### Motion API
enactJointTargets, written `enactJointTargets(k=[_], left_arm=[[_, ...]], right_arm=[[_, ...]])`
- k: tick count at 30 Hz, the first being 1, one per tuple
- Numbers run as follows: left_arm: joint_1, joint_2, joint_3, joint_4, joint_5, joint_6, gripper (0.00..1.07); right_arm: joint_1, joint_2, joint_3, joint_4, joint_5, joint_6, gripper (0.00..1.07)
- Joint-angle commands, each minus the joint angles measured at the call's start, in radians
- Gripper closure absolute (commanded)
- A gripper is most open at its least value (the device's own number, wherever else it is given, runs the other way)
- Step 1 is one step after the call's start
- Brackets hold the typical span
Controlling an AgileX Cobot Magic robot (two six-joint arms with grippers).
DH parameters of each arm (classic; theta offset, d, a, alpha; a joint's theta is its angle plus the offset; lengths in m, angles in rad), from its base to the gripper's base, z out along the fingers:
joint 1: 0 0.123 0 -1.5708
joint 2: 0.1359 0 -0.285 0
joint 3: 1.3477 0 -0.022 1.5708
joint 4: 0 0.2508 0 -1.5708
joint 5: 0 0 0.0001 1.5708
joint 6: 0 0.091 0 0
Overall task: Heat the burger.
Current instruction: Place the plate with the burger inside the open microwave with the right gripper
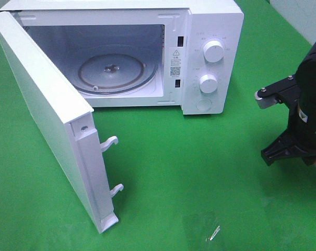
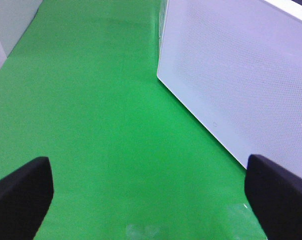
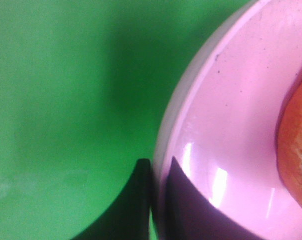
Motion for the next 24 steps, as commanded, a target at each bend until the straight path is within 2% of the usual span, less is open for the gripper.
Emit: enactJointTargets(k=[1, 15, 19, 24], left_arm=[[0.001, -0.016, 0.000, 0.001, 0.000, 0.000, 0.08], [0.001, -0.016, 0.000, 0.001, 0.000, 0.000, 0.08], [0.001, -0.016, 0.000, 0.001, 0.000, 0.000, 0.08], [0.001, -0.016, 0.000, 0.001, 0.000, 0.000, 0.08]], right_arm=[[0.030, -0.055, 0.050, -0.047, 0.037, -0.012, 1.07], [0.047, -0.204, 0.161, -0.037, 0.014, -0.011, 1.07], [0.112, -0.237, 0.170, -0.040, 0.042, -0.011, 1.07], [0.138, -0.237, 0.170, -0.040, 0.051, -0.011, 1.07]])
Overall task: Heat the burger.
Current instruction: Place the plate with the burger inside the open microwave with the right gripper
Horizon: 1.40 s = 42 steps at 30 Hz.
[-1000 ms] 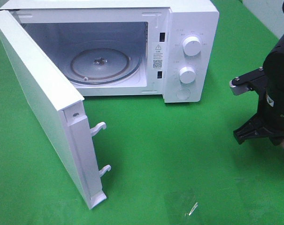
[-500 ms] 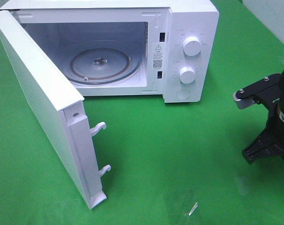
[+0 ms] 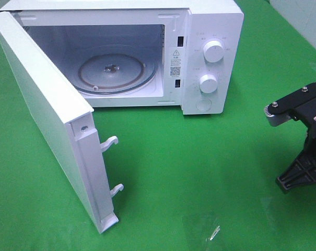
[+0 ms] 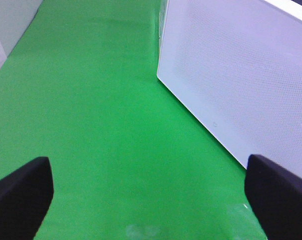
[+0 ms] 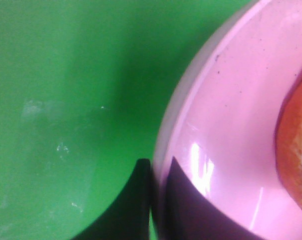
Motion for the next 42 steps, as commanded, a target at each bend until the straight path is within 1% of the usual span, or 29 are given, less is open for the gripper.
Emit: enactJointTargets(k=[1, 6, 8, 13, 15, 16, 17, 20, 21, 22, 24, 29, 31, 34, 39, 42], left_arm=[[0.001, -0.016, 0.000, 0.001, 0.000, 0.000, 0.08], [0.001, -0.016, 0.000, 0.001, 0.000, 0.000, 0.08], [0.001, -0.016, 0.000, 0.001, 0.000, 0.000, 0.08], [0.001, -0.016, 0.000, 0.001, 0.000, 0.000, 0.08], [0.001, -0.016, 0.000, 0.001, 0.000, 0.000, 0.08], [0.001, -0.016, 0.000, 0.001, 0.000, 0.000, 0.08], [0.001, -0.016, 0.000, 0.001, 0.000, 0.000, 0.08], [0.001, -0.016, 0.000, 0.001, 0.000, 0.000, 0.08], [0.001, -0.016, 0.000, 0.001, 0.000, 0.000, 0.08], [0.001, -0.016, 0.000, 0.001, 0.000, 0.000, 0.08], [0.001, -0.016, 0.000, 0.001, 0.000, 0.000, 0.08], [0.001, -0.016, 0.000, 0.001, 0.000, 0.000, 0.08], [0.001, -0.016, 0.000, 0.001, 0.000, 0.000, 0.08], [0.001, -0.016, 0.000, 0.001, 0.000, 0.000, 0.08], [0.001, -0.016, 0.000, 0.001, 0.000, 0.000, 0.08], [0.001, -0.016, 0.000, 0.001, 0.000, 0.000, 0.08]], right_arm=[[0.028, -0.010, 0.003, -0.044, 0.038, -0.012, 1.07], [0.063, -0.010, 0.003, -0.044, 0.038, -0.012, 1.07], [0.107, -0.010, 0.003, -0.044, 0.048, -0.015, 1.07], [0.138, -0.010, 0.003, -0.045, 0.057, -0.020, 1.07], [0.175, -0.010, 0.003, -0.045, 0.060, -0.023, 1.07], [0.175, -0.010, 0.003, -0.045, 0.060, -0.023, 1.07], [0.194, -0.010, 0.009, -0.045, 0.061, -0.032, 1.07], [0.213, -0.010, 0.023, -0.045, 0.061, -0.034, 1.07], [0.235, -0.010, 0.038, -0.045, 0.060, -0.034, 1.07], [0.235, -0.010, 0.038, -0.045, 0.060, -0.034, 1.07], [0.270, -0.010, 0.054, -0.045, 0.060, -0.034, 1.07], [0.307, -0.011, 0.061, -0.045, 0.064, -0.034, 1.07], [0.338, -0.022, 0.061, -0.048, 0.075, -0.034, 1.07], [0.346, -0.027, 0.061, -0.050, 0.079, -0.034, 1.07], [0.384, -0.075, 0.066, -0.053, 0.093, -0.043, 1.07], [0.403, -0.107, 0.090, -0.066, 0.090, -0.046, 1.07]])
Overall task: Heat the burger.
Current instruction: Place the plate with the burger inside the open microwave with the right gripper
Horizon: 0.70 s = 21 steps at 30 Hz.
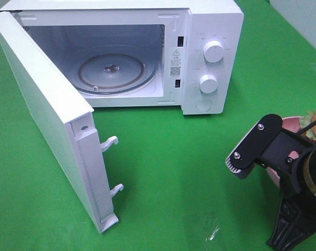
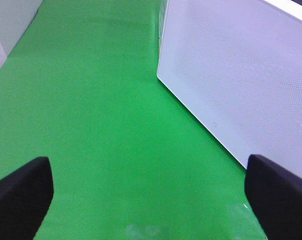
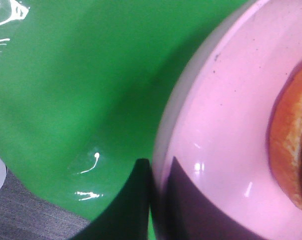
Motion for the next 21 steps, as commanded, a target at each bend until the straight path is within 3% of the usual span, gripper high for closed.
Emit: enactJointTargets(k=[1, 9, 21], left_arm=[[0.001, -0.016, 0.000, 0.001, 0.000, 0.000, 0.08], [0.001, -0.016, 0.000, 0.001, 0.000, 0.000, 0.08], [0.001, -0.016, 0.000, 0.001, 0.000, 0.000, 0.08]], right_arm=[[0.012, -0.023, 0.014, -0.060, 0.037, -0.017, 1.07], [0.118, -0.101, 0.068, -0.095, 0.035, -0.018, 1.06], [0.144, -0.101, 0.068, -0.142, 0.023, -0.102, 1.05]])
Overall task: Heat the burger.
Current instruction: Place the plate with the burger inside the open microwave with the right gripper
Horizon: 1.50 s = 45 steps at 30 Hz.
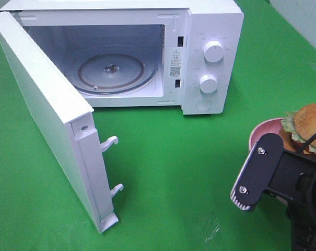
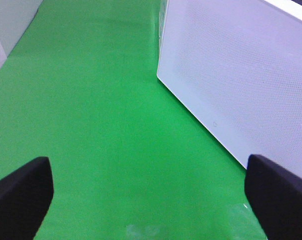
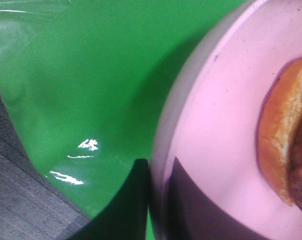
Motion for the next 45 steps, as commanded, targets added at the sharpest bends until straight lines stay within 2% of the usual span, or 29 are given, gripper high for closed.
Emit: enactJointTargets(k=[1, 12, 20, 25, 38, 45], left_arm=[[0.001, -0.016, 0.000, 0.001, 0.000, 0.000, 0.08], [0.001, -0.016, 0.000, 0.001, 0.000, 0.000, 0.08], [0.001, -0.016, 0.000, 0.001, 0.000, 0.000, 0.08], [0.001, -0.016, 0.000, 0.001, 0.000, 0.000, 0.08], [0.001, -0.016, 0.000, 0.001, 0.000, 0.000, 0.08], [0.001, -0.016, 0.000, 0.001, 0.000, 0.000, 0.08]], right_arm=[[0.001, -0.008, 0.000, -0.092, 0.009, -0.054, 1.05], [0.001, -0.008, 0.000, -0.150, -0.119, -0.215, 1.02], [0.001, -0.008, 0.000, -0.216, -0.165, -0.245, 1.02], [0.001, -0.008, 0.000, -0.273, -0.177, -0.245, 1.07], [0.001, -0.008, 0.000, -0.354, -0.261, -0.305, 1.07], [0.001, -0.008, 0.000, -0.356, -0.329, -0.381, 1.07]])
